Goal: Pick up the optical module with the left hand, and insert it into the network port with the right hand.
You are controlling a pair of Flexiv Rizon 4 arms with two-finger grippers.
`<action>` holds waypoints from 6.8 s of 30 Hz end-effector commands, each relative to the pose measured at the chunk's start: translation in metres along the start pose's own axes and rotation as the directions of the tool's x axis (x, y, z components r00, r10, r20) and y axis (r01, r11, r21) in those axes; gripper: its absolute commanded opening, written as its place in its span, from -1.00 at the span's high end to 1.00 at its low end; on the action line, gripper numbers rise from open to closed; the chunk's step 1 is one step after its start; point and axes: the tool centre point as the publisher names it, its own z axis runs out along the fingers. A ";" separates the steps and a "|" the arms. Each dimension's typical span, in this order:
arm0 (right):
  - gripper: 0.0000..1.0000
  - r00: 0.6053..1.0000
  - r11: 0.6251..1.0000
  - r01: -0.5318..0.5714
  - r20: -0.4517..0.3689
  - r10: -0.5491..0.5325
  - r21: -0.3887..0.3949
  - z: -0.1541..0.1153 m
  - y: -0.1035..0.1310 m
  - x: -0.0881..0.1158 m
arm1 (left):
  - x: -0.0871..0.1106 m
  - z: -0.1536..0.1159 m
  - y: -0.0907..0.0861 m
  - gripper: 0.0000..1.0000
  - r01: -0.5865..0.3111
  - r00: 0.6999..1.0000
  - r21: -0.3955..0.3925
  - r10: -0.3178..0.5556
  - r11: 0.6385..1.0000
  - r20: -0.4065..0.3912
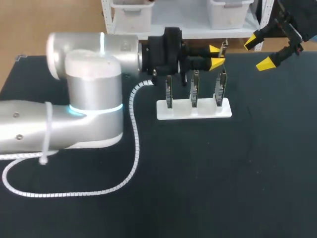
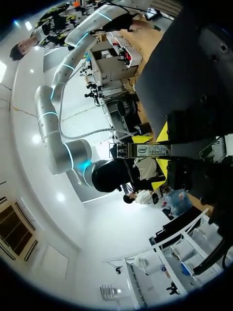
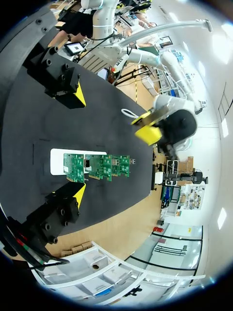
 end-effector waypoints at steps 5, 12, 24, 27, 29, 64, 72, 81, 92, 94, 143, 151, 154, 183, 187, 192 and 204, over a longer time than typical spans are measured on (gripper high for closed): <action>-1.00 1.000 1.000 0.000 0.000 0.000 0.004 0.000 0.002 0.000 | 0.022 0.024 0.021 1.00 -0.005 0.991 0.012 0.004 1.000 0.132; -1.00 1.000 1.000 0.000 0.000 0.000 0.004 0.000 0.002 0.000 | 0.022 0.028 0.023 1.00 0.054 0.990 0.065 -0.062 0.996 0.129; -1.00 1.000 1.000 0.000 0.000 0.000 0.004 0.000 0.002 0.000 | 0.015 0.016 0.012 1.00 0.136 0.989 0.084 -0.141 0.987 0.055; -1.00 1.000 1.000 0.000 0.000 0.000 0.004 0.000 0.002 0.000 | 0.013 0.019 0.011 1.00 0.138 0.989 0.094 -0.142 0.986 0.040; -1.00 1.000 1.000 0.000 0.000 0.000 0.004 0.000 0.002 0.000 | 0.013 0.020 0.011 1.00 0.141 0.990 0.089 -0.143 0.986 0.020; -1.00 1.000 1.000 0.000 0.000 0.000 0.004 0.000 0.002 0.000 | 0.034 0.046 0.036 1.00 0.163 0.985 0.150 -0.169 0.975 0.024; -1.00 1.000 1.000 0.000 0.000 0.000 0.004 0.000 0.002 0.000 | 0.034 0.048 0.022 1.00 0.173 0.984 0.113 -0.176 0.978 0.018; -1.00 1.000 1.000 0.000 0.000 0.000 0.004 0.000 0.002 0.000 | 0.032 0.043 0.016 1.00 0.185 0.983 0.091 -0.186 0.979 0.003; -1.00 1.000 1.000 0.000 0.000 0.000 0.004 0.000 0.002 0.000 | 0.034 0.038 0.015 1.00 0.196 0.981 0.065 -0.196 0.978 -0.005; -1.00 1.000 1.000 0.000 0.000 0.000 0.004 0.000 0.002 0.000 | 0.035 0.038 0.016 1.00 0.194 0.981 0.063 -0.194 0.979 -0.003; -1.00 0.983 0.985 0.153 0.095 -0.160 0.074 0.003 0.004 -0.061 | 0.041 0.042 0.029 1.00 0.162 0.987 0.054 -0.163 0.985 0.010; -1.00 0.976 0.984 0.161 0.138 -0.169 0.071 0.026 -0.007 -0.075 | 0.041 0.042 0.029 1.00 0.162 0.987 0.054 -0.163 0.985 0.010; -1.00 0.976 0.985 0.154 0.146 -0.163 0.073 0.030 -0.013 -0.080 | 0.041 0.042 0.029 1.00 0.162 0.987 0.054 -0.163 0.985 0.010; -1.00 0.987 0.997 0.042 0.154 -0.052 0.072 0.014 -0.014 -0.066 | 0.041 0.042 0.029 1.00 0.162 0.987 0.054 -0.163 0.985 0.010; -1.00 0.986 0.996 0.050 0.154 -0.060 0.068 0.015 -0.013 -0.068 | 0.041 0.042 0.029 1.00 0.162 0.987 0.054 -0.163 0.985 0.010; -1.00 0.987 0.997 0.056 0.145 -0.064 0.058 0.016 -0.012 -0.069 | 0.041 0.042 0.029 1.00 0.162 0.987 0.054 -0.163 0.985 0.010; -1.00 0.986 0.998 0.061 0.156 -0.062 0.016 0.018 -0.011 -0.070 | 0.041 0.042 0.029 1.00 0.162 0.987 0.054 -0.163 0.985 0.010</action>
